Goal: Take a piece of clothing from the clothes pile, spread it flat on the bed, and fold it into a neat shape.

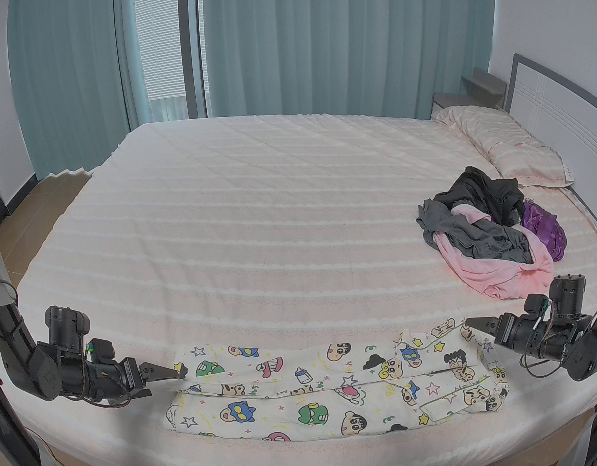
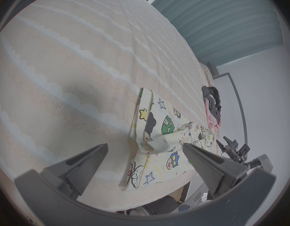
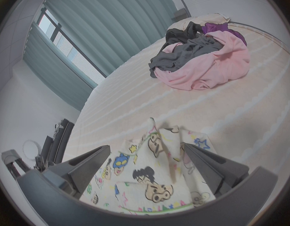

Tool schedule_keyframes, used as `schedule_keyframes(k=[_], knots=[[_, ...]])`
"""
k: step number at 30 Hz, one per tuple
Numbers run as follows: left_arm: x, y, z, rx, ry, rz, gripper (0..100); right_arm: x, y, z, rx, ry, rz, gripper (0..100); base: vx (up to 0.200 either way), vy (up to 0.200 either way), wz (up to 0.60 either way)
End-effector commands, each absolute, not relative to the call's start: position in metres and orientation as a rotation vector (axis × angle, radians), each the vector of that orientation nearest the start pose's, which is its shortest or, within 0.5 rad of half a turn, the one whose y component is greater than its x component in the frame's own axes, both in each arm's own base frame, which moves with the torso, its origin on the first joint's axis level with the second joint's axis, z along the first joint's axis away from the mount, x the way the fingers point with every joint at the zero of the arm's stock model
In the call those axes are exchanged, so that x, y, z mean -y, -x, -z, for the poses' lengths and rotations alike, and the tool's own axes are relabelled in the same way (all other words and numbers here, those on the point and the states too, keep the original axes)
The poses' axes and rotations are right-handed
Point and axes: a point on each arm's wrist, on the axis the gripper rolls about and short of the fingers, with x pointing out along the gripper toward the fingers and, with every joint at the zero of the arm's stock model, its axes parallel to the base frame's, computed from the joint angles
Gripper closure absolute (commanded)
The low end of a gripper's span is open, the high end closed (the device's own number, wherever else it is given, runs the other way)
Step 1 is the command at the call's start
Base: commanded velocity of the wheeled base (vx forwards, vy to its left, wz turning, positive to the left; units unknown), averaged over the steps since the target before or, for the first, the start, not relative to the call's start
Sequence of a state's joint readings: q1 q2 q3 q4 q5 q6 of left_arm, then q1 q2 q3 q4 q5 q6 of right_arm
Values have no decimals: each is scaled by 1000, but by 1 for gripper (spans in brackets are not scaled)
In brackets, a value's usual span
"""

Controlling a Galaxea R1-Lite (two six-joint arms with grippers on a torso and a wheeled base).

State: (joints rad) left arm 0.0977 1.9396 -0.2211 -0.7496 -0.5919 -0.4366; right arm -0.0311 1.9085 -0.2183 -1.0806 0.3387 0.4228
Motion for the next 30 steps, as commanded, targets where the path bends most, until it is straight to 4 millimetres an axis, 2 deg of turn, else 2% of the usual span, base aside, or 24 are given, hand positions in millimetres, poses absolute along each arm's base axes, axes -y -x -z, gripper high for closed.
schedule_keyframes(k=[1, 6, 8, 9, 11, 13, 19, 25, 30], knots=[[-8, -213, -14, -1020, 729, 248, 0, -40, -265, -54, -607, -568, -207, 0, 0, 0, 0], [-8, -213, -14, -1022, 730, 247, 0, -68, -283, -40, -652, -585, -224, 0, 0, 0, 0], [-8, -213, -14, -1022, 730, 247, 0, -72, -285, -37, -655, -593, -222, 0, 0, 0, 0], [-8, -213, -14, -1022, 729, 249, 0, -82, -291, -34, -652, -621, -218, 0, 0, 0, 0], [-8, -213, -14, -1022, 730, 247, 0, -87, -292, -32, -657, -647, -219, 0, 0, 0, 0], [-8, -213, -14, -1022, 730, 247, 0, -92, -293, -22, -693, -656, -212, 0, 0, 0, 0], [-8, -213, -13, -1025, 730, 246, 0, -87, -291, 2, -746, -631, -114, 0, 0, 0, 0], [-8, -213, -13, -1025, 730, 248, 0, -74, -282, 5, -764, -630, -54, 0, 0, 0, 0], [-8, -213, -13, -1025, 730, 246, 0, -71, -275, 4, -749, -631, -51, 0, 0, 0, 0]])
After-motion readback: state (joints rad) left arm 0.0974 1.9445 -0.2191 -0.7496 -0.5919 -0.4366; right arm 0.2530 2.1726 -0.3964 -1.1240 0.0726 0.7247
